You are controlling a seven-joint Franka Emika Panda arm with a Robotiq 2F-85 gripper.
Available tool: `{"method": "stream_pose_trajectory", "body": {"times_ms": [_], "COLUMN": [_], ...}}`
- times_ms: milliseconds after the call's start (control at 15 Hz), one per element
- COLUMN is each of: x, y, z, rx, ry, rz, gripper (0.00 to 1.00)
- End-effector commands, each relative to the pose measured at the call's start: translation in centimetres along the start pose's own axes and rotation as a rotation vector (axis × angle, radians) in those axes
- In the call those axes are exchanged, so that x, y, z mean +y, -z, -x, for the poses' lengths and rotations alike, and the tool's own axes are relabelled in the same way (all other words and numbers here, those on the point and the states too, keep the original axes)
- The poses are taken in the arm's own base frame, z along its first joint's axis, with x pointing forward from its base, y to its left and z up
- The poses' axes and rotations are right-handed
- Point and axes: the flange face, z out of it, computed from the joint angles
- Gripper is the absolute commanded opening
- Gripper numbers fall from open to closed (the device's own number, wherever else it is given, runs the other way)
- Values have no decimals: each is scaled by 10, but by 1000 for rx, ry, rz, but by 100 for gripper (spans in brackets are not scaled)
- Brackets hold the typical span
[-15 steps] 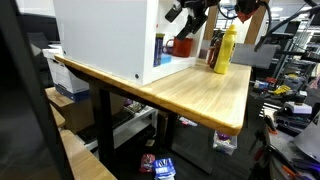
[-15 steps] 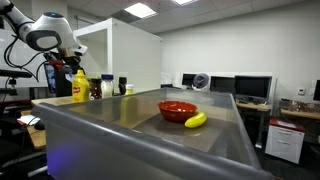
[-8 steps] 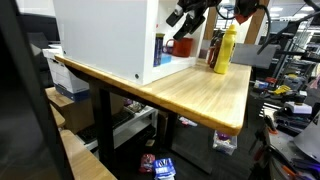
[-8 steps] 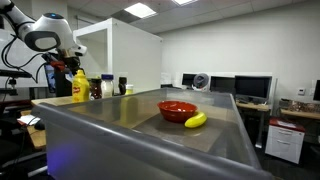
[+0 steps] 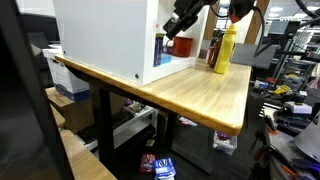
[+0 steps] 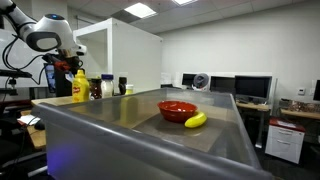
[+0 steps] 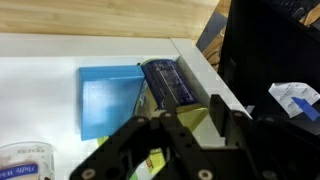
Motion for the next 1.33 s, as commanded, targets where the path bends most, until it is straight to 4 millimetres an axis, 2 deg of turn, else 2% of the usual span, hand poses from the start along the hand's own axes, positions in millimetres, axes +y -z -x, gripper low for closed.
{"method": "stream_pose_trajectory", "body": {"times_ms": [0, 133, 267, 333, 400, 533, 867, 1267], "x": [1, 7, 11, 13, 15, 16, 21, 37], "y": [-5, -6, -6, -6, -5, -4, -4, -16], "z": [-9, -12, -14, -14, -15, -15, -18, -24], "rx": [15, 18, 20, 24, 29, 33, 44, 44], "ry": [62, 57, 44, 36, 13, -13, -73, -147], "rz": [-25, -25, -32, -39, -49, -57, -84, -95], "gripper": [12, 4, 0, 6, 29, 33, 58, 91]}}
